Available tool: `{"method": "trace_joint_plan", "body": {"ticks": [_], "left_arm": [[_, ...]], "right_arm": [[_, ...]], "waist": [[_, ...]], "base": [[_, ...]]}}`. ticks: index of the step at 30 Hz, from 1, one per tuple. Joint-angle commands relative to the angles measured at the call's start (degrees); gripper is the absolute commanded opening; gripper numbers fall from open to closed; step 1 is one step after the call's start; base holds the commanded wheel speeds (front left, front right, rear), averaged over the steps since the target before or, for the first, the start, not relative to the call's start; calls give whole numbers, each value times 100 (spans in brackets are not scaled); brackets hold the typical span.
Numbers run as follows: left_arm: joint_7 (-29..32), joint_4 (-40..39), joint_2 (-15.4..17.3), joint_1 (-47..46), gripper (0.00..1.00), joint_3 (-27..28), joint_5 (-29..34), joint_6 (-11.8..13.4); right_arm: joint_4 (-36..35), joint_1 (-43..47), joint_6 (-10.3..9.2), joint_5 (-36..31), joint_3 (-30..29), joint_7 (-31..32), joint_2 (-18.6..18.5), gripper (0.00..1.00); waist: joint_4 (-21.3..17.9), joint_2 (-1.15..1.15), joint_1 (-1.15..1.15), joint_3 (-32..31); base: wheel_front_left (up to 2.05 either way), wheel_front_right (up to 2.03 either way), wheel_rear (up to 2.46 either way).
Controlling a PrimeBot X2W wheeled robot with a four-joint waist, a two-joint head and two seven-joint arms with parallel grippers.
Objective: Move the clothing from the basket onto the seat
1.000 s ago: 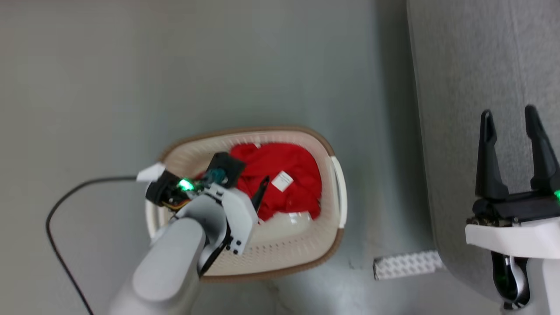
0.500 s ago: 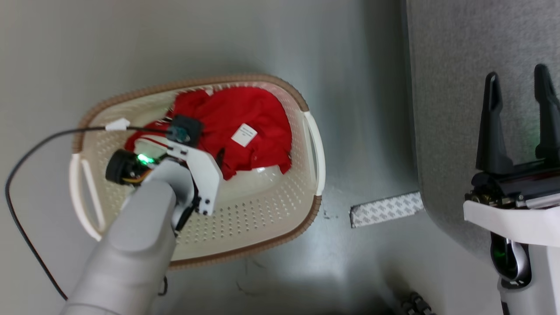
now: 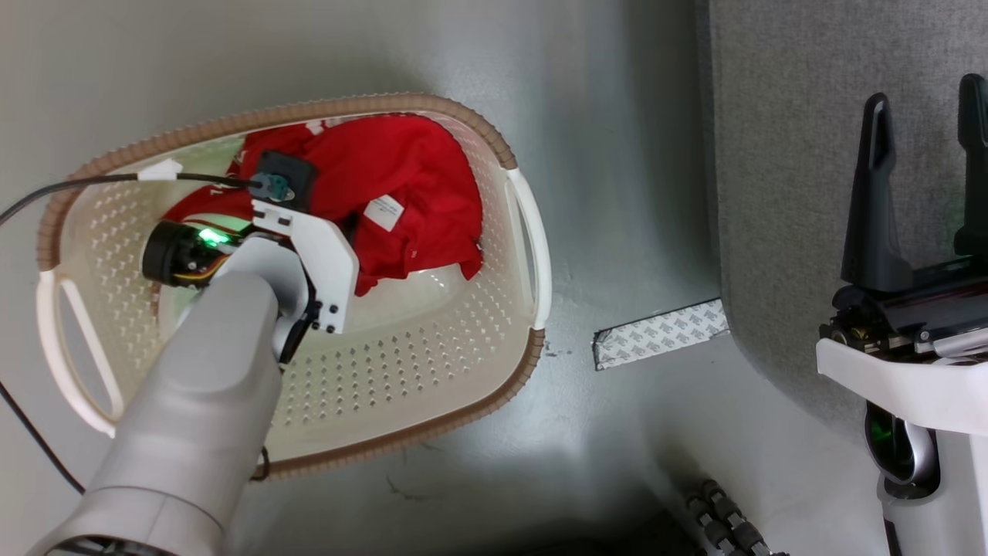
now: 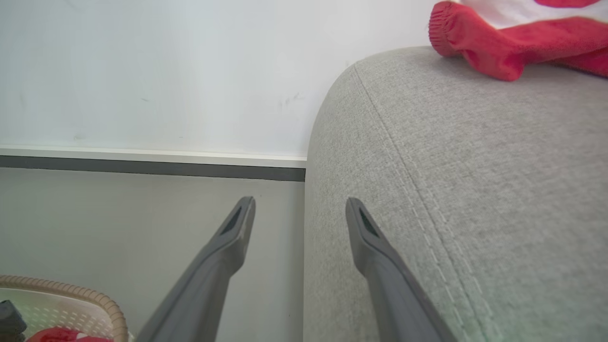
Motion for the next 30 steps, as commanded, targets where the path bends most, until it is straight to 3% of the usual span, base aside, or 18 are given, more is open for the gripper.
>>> {"method": "trace_joint_plan", "body": {"ticks": [1, 2, 15, 30], "left_arm": [[-54, 74, 38, -72, 35, -38, 8, -35], [-91, 120, 47, -96, 0, -70, 29, -62], [-644, 504, -66, -166, 0, -234, -52, -162], [-1506, 529, -466, 693, 0, -300, -510, -356]], "right_arm": [[302, 75, 51, 114, 6, 75, 39, 100], [303, 87, 50, 124, -1, 75, 37, 100], [309, 27, 42, 94, -64, 49, 18, 100], [596, 560, 35, -217, -301, 44, 18, 100]], "waist": [[-31, 0, 1, 15], [-42, 0, 1, 16], [162, 0, 1, -506], [900, 0, 1, -2408]], "base": [[0, 0, 0], [0, 0, 0], [0, 0, 0], [0, 0, 0]]}}
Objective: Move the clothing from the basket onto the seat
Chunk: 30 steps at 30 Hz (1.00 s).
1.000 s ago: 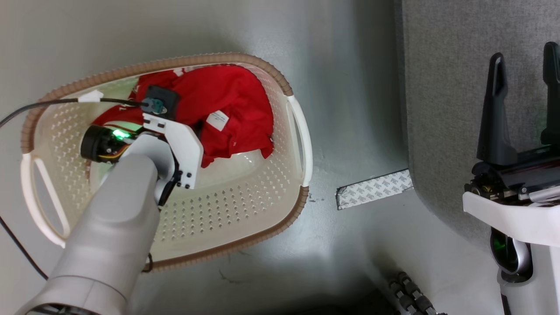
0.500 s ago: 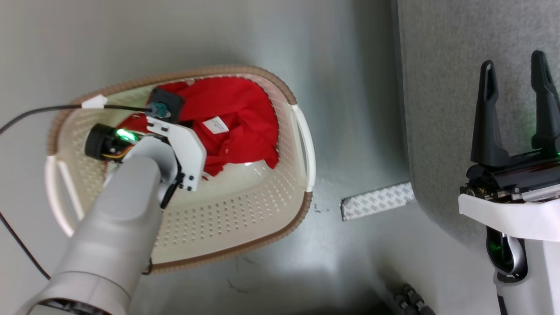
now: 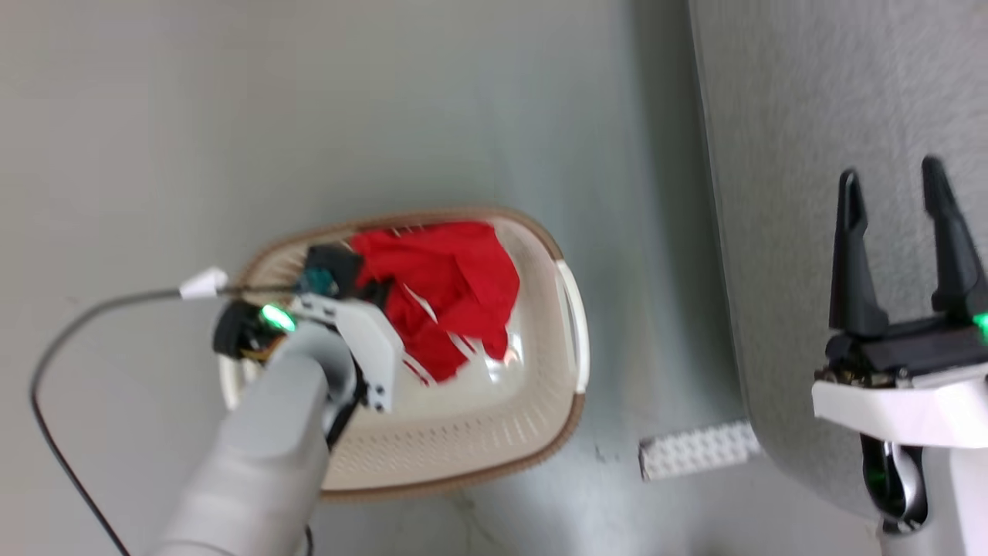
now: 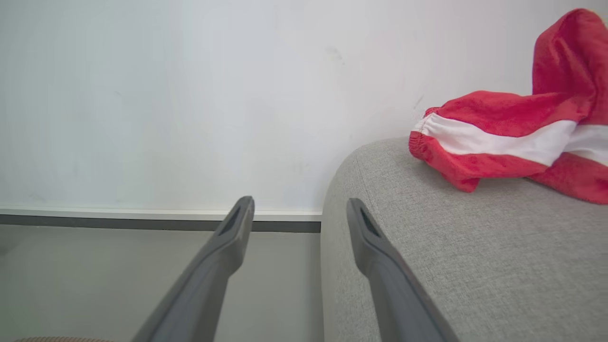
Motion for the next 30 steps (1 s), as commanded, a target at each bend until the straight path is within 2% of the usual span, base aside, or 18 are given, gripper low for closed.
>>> {"method": "trace_joint_plan", "body": {"ticks": [1, 8, 20, 30], "left_arm": [[-105, -36, -51, 201, 0, -20, -131, -29], [-482, -217, -178, 795, 0, -15, -386, -10], [-740, -909, -91, 1711, 0, 133, -627, 166], [-782, -2307, 223, 2578, 0, 228, -644, 530]], "right_arm": [[69, 168, 15, -73, -35, 6, -11, 100], [342, 672, 15, -174, -152, 6, -11, 100], [687, 1507, 15, -297, -187, 6, -10, 100], [1001, 2291, 15, -162, -69, 66, -11, 100]], "waist": [[341, -1, 0, -705], [638, -1, 0, -1744], [926, -1, 0, -3114], [1196, -1, 0, -4112]], "base": [[0, 0, 0], [0, 0, 0], [0, 0, 0], [0, 0, 0]]}}
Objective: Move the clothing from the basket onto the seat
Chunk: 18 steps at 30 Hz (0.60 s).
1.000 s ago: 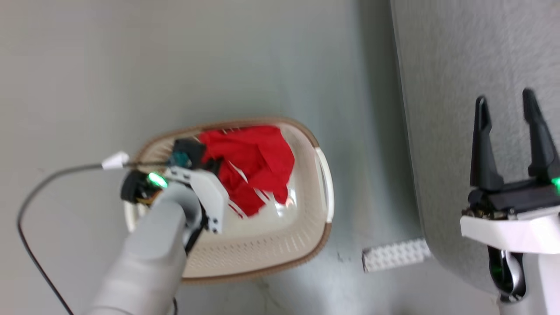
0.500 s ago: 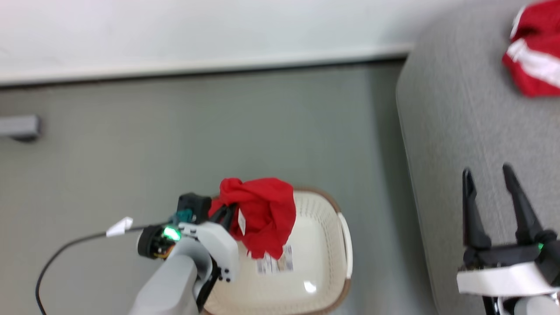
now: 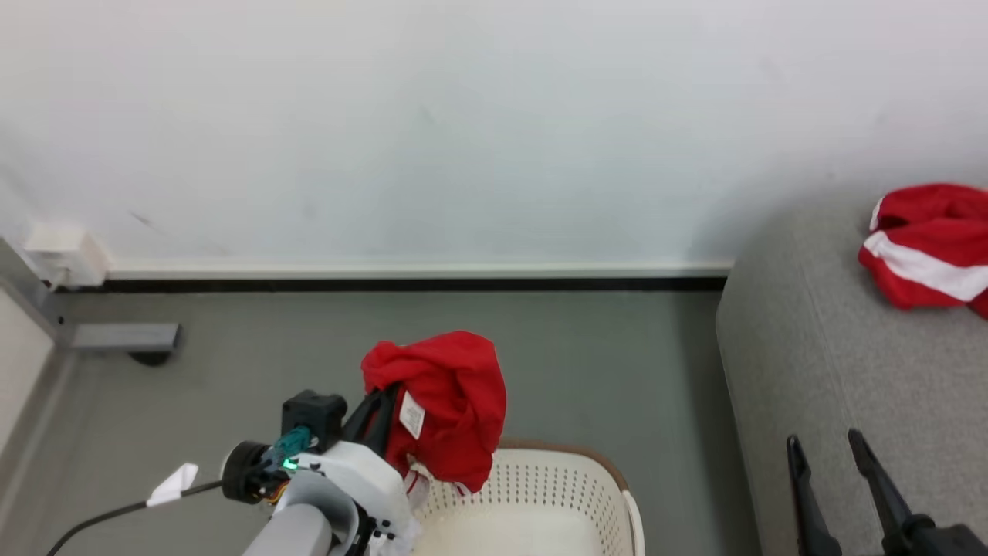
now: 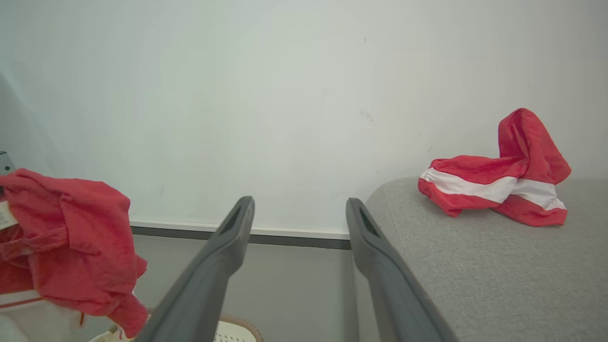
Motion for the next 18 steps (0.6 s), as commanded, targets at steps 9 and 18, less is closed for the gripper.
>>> {"method": "trace_joint_plan", "body": {"ticks": [9, 18], "left_arm": [[304, -1540, 510, 724, 0, 152, 2, 451], [883, -2988, 988, 1238, 0, 334, -22, 803]], "right_arm": [[220, 416, 15, 147, 130, -2, -12, 100], [322, 545, 15, 222, 216, -33, -13, 100]], "waist": [[223, 0, 2, -642], [141, 0, 2, -852]], "base": [[0, 0, 0], [0, 0, 0]]}}
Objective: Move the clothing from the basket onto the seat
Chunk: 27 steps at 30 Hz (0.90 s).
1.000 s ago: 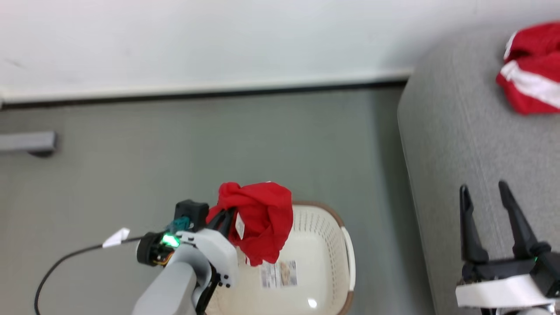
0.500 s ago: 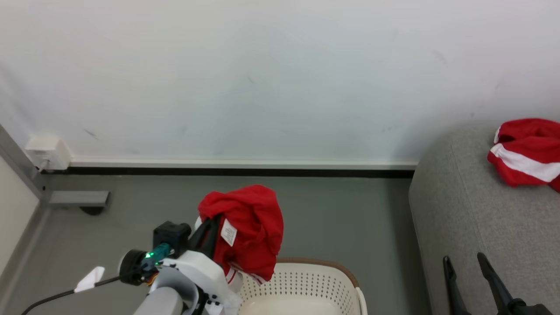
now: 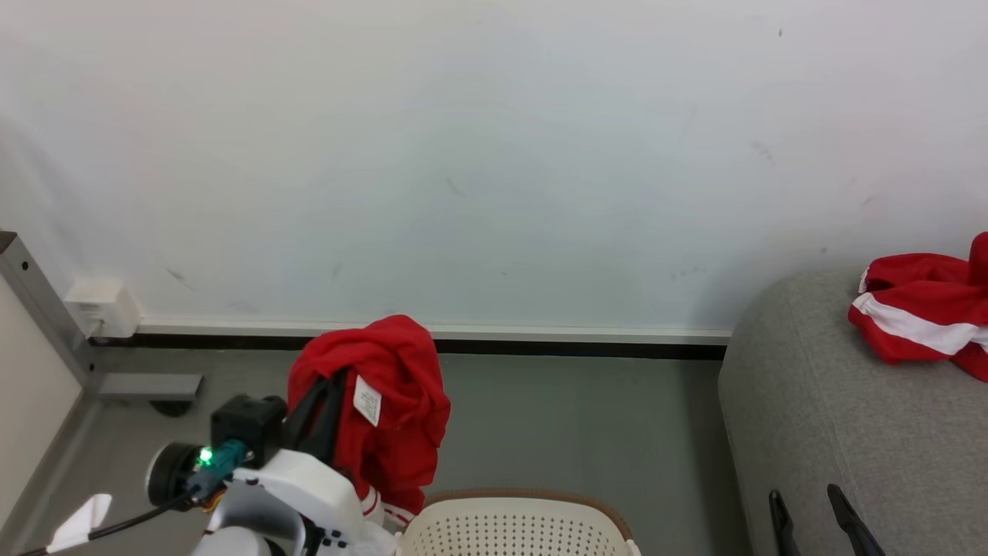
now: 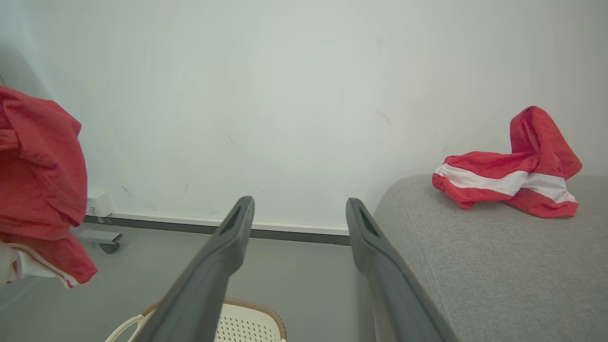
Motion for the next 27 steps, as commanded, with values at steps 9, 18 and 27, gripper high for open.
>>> {"method": "trace_joint_plan", "body": {"ticks": [9, 18, 27], "left_arm": [[397, -841, 258, 386, 0, 39, -29, 207], [567, -1204, 295, 391, 0, -84, -6, 219], [702, -1500, 156, 194, 0, -420, 76, 83]], "right_arm": [[-10, 99, 15, 81, 23, -46, -11, 100], [-131, -46, 15, -76, 104, -44, -10, 100], [-524, -383, 14, -201, 827, 168, -169, 100]], "waist": [[-89, 0, 1, 10], [-128, 0, 1, 45], [-180, 0, 1, 93]], "base": [[0, 0, 0], [0, 0, 0], [0, 0, 0]]}}
